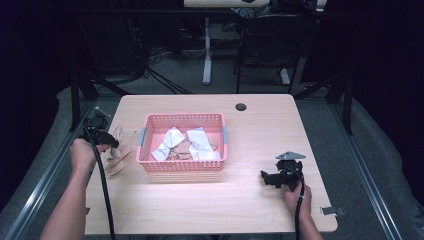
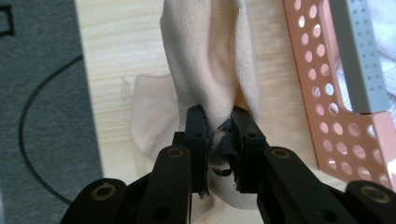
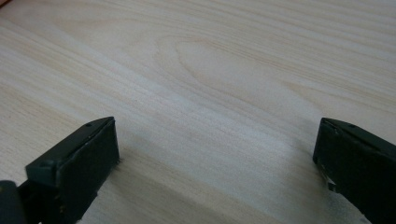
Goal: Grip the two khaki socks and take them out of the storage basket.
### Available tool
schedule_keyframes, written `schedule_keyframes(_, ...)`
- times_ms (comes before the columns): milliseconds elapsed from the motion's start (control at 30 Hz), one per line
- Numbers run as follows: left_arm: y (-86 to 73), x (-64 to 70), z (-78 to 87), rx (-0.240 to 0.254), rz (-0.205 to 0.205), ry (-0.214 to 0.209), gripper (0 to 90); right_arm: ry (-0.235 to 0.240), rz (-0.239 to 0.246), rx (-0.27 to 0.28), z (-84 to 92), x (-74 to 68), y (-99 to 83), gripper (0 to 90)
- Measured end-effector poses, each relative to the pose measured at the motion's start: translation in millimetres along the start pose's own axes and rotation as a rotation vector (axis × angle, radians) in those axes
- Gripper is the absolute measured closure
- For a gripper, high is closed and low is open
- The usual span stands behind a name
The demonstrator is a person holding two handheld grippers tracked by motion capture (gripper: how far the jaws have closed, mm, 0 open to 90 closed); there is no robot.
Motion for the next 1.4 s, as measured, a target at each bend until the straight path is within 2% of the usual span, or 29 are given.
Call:
schedule_keyframes(167, -3.1, 0.3, -13.6, -0.001, 0.024, -0.02, 78.0, 0.004, 0.0, 0.003, -0.1, -0.2, 0.1, 0.0)
schedule_keyframes(267, -2.9, -2.8, -14.9, 0.013, 0.049, -0.026, 71.3, 0.001, 0.001, 0.001, -0.1, 0.0, 0.1, 0.0)
schedule_keyframes(400, -3.1, -3.6, -8.9, 0.044, 0.057, -0.008, 48.8, 0.002, 0.001, 0.002, 0.0, -0.2, 0.0, 0.0)
schedule_keyframes(467, -4.3, -2.1, -3.3, 0.054, 0.043, -0.001, 38.2, 0.003, 0.0, 0.002, -0.1, -0.3, 0.1, 0.0)
schedule_keyframes(600, -10.2, -2.1, 9.7, 0.091, 0.033, -0.01, 25.9, 0.002, 0.0, 0.002, -0.1, -0.1, 0.2, 0.0)
schedule_keyframes(667, -15.6, -4.0, 14.8, 0.101, 0.028, 0.003, 20.2, 0.001, 0.001, 0.001, -0.1, 0.0, 0.1, 0.0)
schedule_keyframes(733, -22.2, -5.5, 18.6, 0.108, 0.026, 0.026, 16.7, 0.004, -0.002, 0.003, -0.1, -0.4, 0.1, 0.0)
schedule_keyframes(900, -41.3, -4.2, 26.9, 0.121, 0.024, 0.032, 13.5, 0.004, -0.002, 0.003, 0.0, -0.4, 0.2, 0.0)
schedule_keyframes(933, -46.0, -3.6, 26.6, 0.108, 0.019, 0.033, 12.7, 0.0, -0.001, 0.002, -0.1, -0.2, 0.1, 0.0)
schedule_keyframes(1000, -56.4, -1.5, 23.7, 0.109, 0.041, 0.019, 11.1, 0.0, -0.001, 0.002, -0.1, -0.3, 0.1, 0.0)
schedule_keyframes(1100, -69.3, 0.3, 18.2, 0.11, 0.05, 0.011, 9.8, 0.005, -0.003, 0.004, 0.0, -0.6, 0.2, 0.0)
schedule_keyframes(1200, -82.7, 3.4, 11.3, 0.108, 0.043, 0.009, 8.4, 0.004, -0.003, 0.005, -0.1, -0.6, 0.2, 0.0)
schedule_keyframes(1300, -95.6, 7.0, 1.8, 0.106, 0.058, 0.0, 7.1, 0.004, -0.003, 0.004, -0.1, -0.5, 0.2, 0.0)
schedule_keyframes(1400, -105.3, 9.1, -6.6, 0.091, 0.055, -0.002, 4.8, 0.005, -0.004, 0.004, -0.1, -0.6, 0.2, 0.0)
Point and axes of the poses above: each handheld gripper's, and its own axes: z roughly backward along the jaws, y roughly out of its top, x roughly to its right, the point moved 6 cm from there along -z, roughly forward along the jaws
